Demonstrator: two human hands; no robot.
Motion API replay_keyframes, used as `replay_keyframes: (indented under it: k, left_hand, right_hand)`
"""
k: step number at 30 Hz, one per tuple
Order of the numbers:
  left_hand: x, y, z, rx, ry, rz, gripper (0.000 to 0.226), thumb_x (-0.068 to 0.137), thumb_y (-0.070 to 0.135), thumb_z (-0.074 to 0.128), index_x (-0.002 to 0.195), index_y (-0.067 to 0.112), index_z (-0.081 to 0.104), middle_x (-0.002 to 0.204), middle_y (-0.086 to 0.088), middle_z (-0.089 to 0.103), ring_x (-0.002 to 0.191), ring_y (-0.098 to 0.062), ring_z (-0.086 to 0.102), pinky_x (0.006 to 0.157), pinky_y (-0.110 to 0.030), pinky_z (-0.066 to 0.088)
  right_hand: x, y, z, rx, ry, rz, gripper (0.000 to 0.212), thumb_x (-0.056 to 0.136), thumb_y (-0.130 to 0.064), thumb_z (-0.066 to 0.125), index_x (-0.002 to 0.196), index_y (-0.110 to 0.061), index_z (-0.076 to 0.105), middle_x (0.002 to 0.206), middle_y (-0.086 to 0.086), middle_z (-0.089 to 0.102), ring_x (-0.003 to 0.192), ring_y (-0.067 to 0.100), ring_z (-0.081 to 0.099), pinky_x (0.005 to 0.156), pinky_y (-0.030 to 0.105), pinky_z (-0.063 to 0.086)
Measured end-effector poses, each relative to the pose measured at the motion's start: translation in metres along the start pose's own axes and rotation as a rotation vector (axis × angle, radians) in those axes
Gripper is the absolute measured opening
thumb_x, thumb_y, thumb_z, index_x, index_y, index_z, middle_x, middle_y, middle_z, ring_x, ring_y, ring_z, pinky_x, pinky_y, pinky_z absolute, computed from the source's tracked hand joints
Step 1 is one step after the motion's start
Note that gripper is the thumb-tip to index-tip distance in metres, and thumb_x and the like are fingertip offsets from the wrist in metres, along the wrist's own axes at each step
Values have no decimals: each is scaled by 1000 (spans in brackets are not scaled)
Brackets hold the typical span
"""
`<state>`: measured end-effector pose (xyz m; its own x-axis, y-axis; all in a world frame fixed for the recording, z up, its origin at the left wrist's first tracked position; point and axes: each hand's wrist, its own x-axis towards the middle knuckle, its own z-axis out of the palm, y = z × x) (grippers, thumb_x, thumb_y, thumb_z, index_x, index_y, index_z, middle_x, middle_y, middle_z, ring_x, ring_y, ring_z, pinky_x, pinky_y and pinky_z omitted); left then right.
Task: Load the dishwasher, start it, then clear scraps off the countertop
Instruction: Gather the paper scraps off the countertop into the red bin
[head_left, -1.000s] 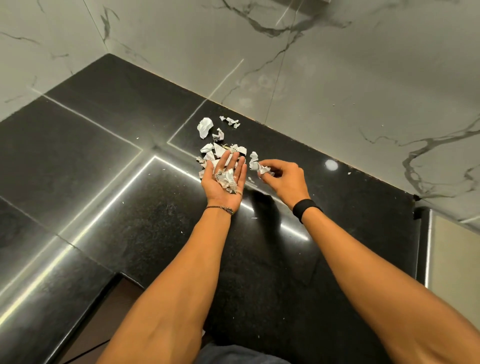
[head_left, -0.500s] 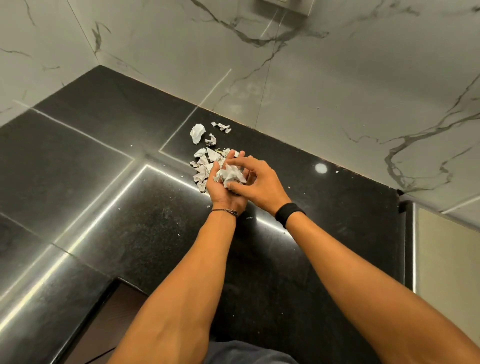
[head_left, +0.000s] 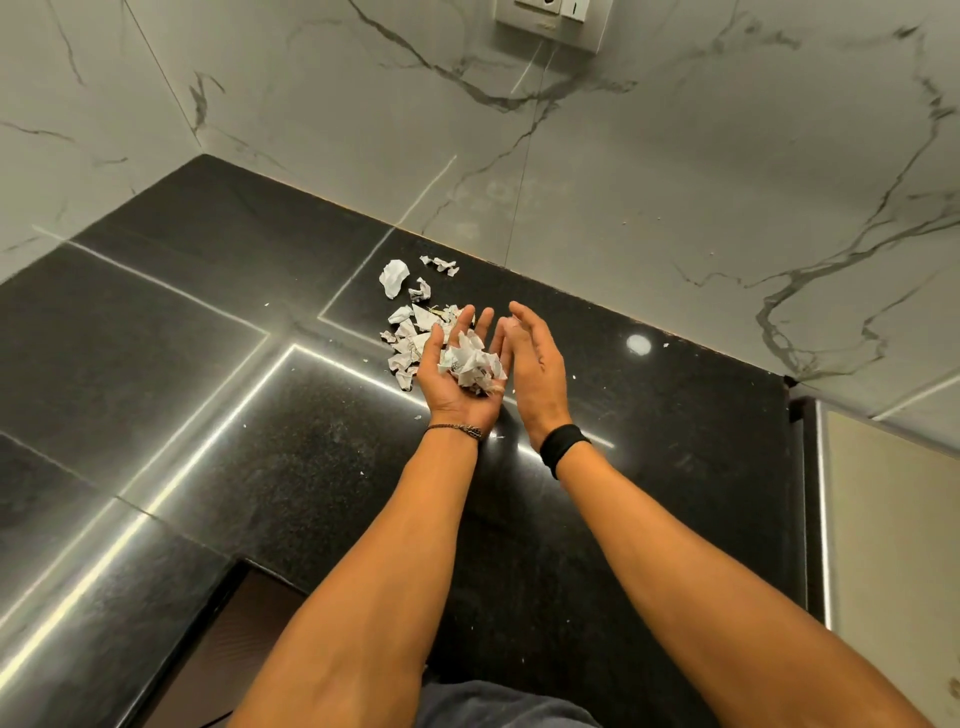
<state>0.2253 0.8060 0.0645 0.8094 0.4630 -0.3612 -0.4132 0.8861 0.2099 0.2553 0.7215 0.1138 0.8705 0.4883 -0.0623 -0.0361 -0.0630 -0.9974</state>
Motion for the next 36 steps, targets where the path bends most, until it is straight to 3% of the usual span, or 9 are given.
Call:
replay_keyframes:
  k: [4,8,12,17,20,23,26,31,36]
  left_hand:
    - [-19,-2,2,-6,-19,47,46,99,46,51,125,11,65,131,-15,62,121,-32,59,121,-47,31]
    - [-45,-1,4,24,-42,130,53,97,48,52,131,8,61,136,-17,59,127,-34,53,121,-48,31]
    - [-84,-2,12,90,-22,212,49,101,47,48,122,7,65,129,-16,65,121,-32,60,118,-48,37]
    - [-145,-13,9,132,-2,329,55,105,48,38,132,5,60,122,-16,71,111,-32,69,99,-45,53]
    - [-183,-21,-1,71,22,394,56,105,48,37,128,4,62,126,-16,68,111,-33,68,98,-46,54]
    - [-220,-32,-20,40,72,472,52,105,46,38,120,4,66,115,-13,71,103,-29,71,90,-42,57]
    - [-256,-37,-45,17,168,567,48,107,40,36,122,4,64,115,-13,69,106,-28,67,90,-40,58]
    - [-315,-42,-81,-19,313,618,45,110,30,31,128,1,59,119,-14,65,108,-27,64,107,-42,47]
    - [-352,-37,-119,-21,464,594,52,109,38,31,136,1,57,106,-16,73,100,-30,69,89,-41,56]
  right_hand:
    - [-15,-6,12,135,46,92,47,104,-46,45,142,-19,52,132,-10,57,118,-3,56,89,11,47]
    - [-38,-15,18,307,-5,126,43,105,-45,37,132,-16,54,107,-16,61,86,-14,65,69,6,49]
    - [-71,-22,21,371,-42,129,35,103,-49,43,119,-23,60,115,-3,70,99,6,71,81,22,56]
    - [-119,-23,18,418,-115,138,38,100,-51,52,122,-22,64,117,0,72,106,17,71,96,42,56]
    - [-155,-21,11,486,-168,179,44,98,-50,55,124,-16,64,114,3,74,106,22,71,93,40,56]
    - [-192,-14,6,533,-218,236,43,97,-48,56,118,-11,66,107,5,76,101,23,73,85,36,58]
    - [-231,3,7,537,-298,284,42,95,-49,60,113,-12,69,108,9,75,104,27,72,91,43,56]
    - [-292,28,18,533,-380,404,23,99,-27,61,114,-12,71,112,11,74,109,29,69,101,47,53]
    - [-325,53,34,469,-394,519,31,98,-28,63,121,-8,68,114,11,73,107,27,70,95,42,57]
